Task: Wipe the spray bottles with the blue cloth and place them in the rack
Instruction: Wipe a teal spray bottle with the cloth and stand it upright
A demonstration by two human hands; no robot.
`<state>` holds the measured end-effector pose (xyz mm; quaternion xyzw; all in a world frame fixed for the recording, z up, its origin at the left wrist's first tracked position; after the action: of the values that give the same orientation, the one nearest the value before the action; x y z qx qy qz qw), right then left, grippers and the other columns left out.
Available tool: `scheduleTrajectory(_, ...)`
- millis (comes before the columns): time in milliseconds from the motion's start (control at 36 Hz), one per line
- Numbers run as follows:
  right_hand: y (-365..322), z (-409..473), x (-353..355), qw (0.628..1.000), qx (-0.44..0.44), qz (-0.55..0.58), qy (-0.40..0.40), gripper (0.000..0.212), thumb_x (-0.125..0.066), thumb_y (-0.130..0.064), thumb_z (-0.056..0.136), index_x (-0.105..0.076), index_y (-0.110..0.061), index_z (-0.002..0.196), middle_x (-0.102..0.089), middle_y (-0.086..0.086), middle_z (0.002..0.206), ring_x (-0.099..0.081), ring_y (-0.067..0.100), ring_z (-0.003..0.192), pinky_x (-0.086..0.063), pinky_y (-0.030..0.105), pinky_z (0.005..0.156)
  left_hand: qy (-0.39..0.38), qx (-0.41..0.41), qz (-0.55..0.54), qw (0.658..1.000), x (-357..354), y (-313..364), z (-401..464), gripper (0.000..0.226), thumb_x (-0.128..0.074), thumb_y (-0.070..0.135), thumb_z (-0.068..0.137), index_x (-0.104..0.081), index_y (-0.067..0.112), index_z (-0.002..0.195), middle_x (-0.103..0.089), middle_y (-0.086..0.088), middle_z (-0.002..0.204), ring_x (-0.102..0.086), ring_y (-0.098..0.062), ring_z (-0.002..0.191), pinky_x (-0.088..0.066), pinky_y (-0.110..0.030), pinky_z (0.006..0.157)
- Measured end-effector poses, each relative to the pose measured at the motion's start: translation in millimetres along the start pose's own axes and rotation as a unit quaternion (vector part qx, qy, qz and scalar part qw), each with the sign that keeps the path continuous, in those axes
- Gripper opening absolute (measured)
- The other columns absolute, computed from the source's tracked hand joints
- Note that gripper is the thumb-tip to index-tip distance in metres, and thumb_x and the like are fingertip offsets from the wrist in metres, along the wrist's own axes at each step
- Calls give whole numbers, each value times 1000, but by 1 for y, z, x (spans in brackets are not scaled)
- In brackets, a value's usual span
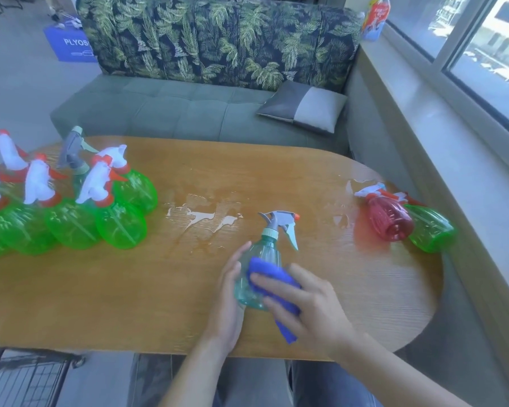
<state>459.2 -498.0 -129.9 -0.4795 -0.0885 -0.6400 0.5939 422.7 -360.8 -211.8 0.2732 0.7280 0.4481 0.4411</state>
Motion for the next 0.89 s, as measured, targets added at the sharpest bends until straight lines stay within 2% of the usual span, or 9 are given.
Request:
scheduleTrajectory(83, 28, -8, 8, 964, -210, 136, 92, 31, -57, -37, 106, -67, -41, 135, -51, -19, 97, -59, 9, 85, -45, 14, 77, 9, -2, 10, 1000, -2, 6, -4, 38, -54, 47, 110, -67, 33, 143, -67, -5, 148, -62, -28, 140, -49, -50, 112)
scheduleTrajectory(167, 41, -20, -2, 901, -338, 240, 128, 30, -59, -30, 104, -71, -40, 129, -65, -16, 112, -65, 8, 110, -47, 14, 93, 5, -8, 16, 1000, 0, 5, -4, 69, -73, 72, 89, -62, 35, 147, -65, -5, 151, -62, -28, 140, -49, -54, 114)
scheduleTrajectory(222, 42, -26, -13, 882, -368, 269, 120, 30, -59, -24, 105, -71, -38, 129, -67, -17, 117, -63, 5, 118, -46, 16, 100, -13, -18, 11, 1000, -1, 4, -3, 87, -86, 72, 76, -59, 34, 149, -65, -8, 150, -63, -31, 138, -52, -51, 111)
scheduleTrajectory(333, 38, -34, -24, 869, -387, 288, 111, 30, -60, -22, 106, -71, -37, 129, -68, -20, 121, -62, 2, 122, -43, 11, 101, -42, -26, -1, 999, -4, 0, -2, 87, -95, 57, 74, -57, 37, 150, -63, -9, 152, -60, -34, 141, -46, -57, 117)
scheduleTrajectory(417, 38, -36, -26, 863, -392, 294, 120, 30, -59, -22, 106, -71, -37, 129, -68, -21, 123, -60, 2, 125, -42, 12, 102, -41, -26, -3, 999, -3, 0, 0, 74, -88, 41, 81, -59, 38, 148, -63, -7, 152, -60, -32, 141, -47, -55, 117)
scheduleTrajectory(556, 37, -34, -20, 864, -384, 295, 137, 32, -60, -21, 105, -71, -39, 128, -68, -20, 120, -62, 3, 121, -43, 11, 99, -42, -35, 8, 998, -5, 1, 0, 67, -79, 44, 85, -59, 41, 149, -66, -2, 149, -65, -27, 136, -51, -47, 110)
scheduleTrajectory(722, 34, -29, -15, 889, -356, 261, 123, 32, -61, -30, 102, -71, -44, 129, -64, -14, 106, -65, 11, 106, -49, 16, 90, -43, -31, 21, 998, -7, -3, 2, 52, -50, 32, 102, -55, 39, 154, -61, 1, 156, -56, -23, 146, -44, -48, 117)
scheduleTrajectory(806, 30, -28, -17, 906, -337, 231, 109, 35, -58, -40, 99, -68, -46, 132, -62, -13, 105, -65, 12, 103, -48, 14, 88, -43, -37, 19, 998, -8, 0, 0, 47, -49, 38, 110, -50, 36, 157, -61, 3, 156, -57, -20, 145, -47, -42, 115)
scheduleTrajectory(889, 31, -22, -17, 915, -325, 218, 99, 36, -56, -43, 99, -67, -47, 133, -60, -11, 102, -64, 13, 99, -51, 21, 87, -44, -44, 26, 998, -10, 4, -1, 51, -52, 44, 108, -48, 37, 159, -60, 5, 156, -57, -19, 145, -48, -43, 116)
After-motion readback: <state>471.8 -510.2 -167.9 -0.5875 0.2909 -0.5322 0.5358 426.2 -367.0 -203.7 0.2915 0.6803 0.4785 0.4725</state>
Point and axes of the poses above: each hand's wrist, its own z-axis towards the middle knuckle, its own x-axis out of the back of the hand, y = z × x, the point moved 8 cm from there along z, towards the middle knuckle
